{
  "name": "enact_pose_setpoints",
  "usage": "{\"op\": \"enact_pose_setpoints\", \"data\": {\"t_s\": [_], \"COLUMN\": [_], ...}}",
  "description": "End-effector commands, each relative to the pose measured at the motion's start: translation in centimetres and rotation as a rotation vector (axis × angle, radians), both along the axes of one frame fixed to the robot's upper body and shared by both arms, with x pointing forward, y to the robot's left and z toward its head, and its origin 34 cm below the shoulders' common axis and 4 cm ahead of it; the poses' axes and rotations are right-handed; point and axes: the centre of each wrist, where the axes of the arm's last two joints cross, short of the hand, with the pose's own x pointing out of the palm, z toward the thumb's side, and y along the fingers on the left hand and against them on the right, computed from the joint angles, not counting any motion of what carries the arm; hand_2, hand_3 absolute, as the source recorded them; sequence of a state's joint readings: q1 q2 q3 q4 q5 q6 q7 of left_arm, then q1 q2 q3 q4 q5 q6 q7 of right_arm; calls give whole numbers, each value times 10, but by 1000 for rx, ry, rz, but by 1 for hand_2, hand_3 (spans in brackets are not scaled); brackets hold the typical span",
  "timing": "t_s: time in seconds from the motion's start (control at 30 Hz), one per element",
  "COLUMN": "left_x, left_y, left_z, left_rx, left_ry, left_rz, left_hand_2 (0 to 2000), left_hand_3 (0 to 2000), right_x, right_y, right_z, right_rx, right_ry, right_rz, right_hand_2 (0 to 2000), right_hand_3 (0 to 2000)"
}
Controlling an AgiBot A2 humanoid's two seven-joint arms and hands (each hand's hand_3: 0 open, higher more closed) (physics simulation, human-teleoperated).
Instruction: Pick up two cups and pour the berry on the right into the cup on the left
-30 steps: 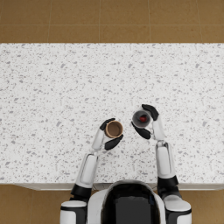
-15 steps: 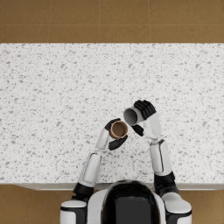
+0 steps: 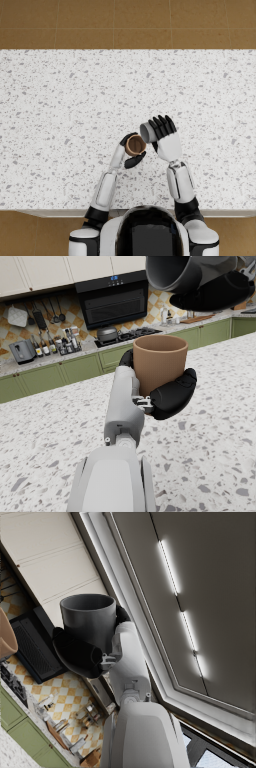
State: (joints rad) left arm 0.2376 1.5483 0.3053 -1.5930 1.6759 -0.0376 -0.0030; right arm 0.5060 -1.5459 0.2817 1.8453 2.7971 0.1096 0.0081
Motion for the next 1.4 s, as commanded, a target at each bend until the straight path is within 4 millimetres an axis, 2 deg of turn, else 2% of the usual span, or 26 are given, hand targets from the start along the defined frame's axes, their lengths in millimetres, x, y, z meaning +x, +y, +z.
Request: {"op": "enact_pose_setpoints", "data": {"t_s": [0.03, 0.17, 0.23, 0.27, 0.3, 0.33, 0.37, 0.4, 0.43, 0.67, 0.7, 0.73, 0.87, 1.4], "left_x": [5, 6, 4, 6, 4, 7, 4, 8, 9, 13, 15, 16, 23, 24], "left_y": [-2, -3, -3, -4, -3, -4, -4, 2, -2, 3, 4, 5, 5, 1], "left_z": [6, 7, 0, 7, 0, 7, 0, 5, 6, 9, 8, 8, 7, 4], "left_rx": [-8, -11, -4, -12, -5, -13, -6, 396, 85, 74, 73, 71, 65, 55], "left_ry": [-14, -16, 5, -15, 6, -14, 6, -118, -37, -44, -37, -35, -21, -5], "left_rz": [0, -1, -1, -4, -3, -2, -3, -218, -50, -17, -11, -7, 5, -2], "left_hand_2": [2000, 2000, 2000, 2000, 2000, 2000, 2000, 2000, 2000, 2000, 2000, 2000, 2000, 2000], "left_hand_3": [1280, 1280, 1280, 1280, 1280, 1280, 1280, 1280, 1280, 1280, 1280, 1280, 1280, 1280], "right_x": [-9, -9, -9, -8, -8, -8, -8, -8, -10, -9, -8, -9, -11, -12], "right_y": [5, 6, 5, 5, 5, 4, 4, 5, 5, 2, -3, 1, 1, 0], "right_z": [10, 9, 8, 7, 7, 7, 6, 7, 7, 7, 11, 8, 8, 6], "right_rx": [-13, -94, -137, -158, -178, -197, -219, -237, -258, -397, -867, -534, -578, -550], "right_ry": [-60, -100, -113, -117, -127, -136, -142, -154, -170, -232, -483, -292, -327, -308], "right_rz": [4, -78, -122, -145, -167, -190, -212, -231, -248, -405, -349, -427, -448, -465], "right_hand_2": [2000, 2000, 2000, 2000, 2000, 2000, 2000, 2000, 2000, 2000, 2000, 2000, 2000, 2000], "right_hand_3": [1280, 1280, 1280, 1280, 1280, 1280, 1280, 1280, 1280, 1280, 1280, 1280, 1280, 1280]}}
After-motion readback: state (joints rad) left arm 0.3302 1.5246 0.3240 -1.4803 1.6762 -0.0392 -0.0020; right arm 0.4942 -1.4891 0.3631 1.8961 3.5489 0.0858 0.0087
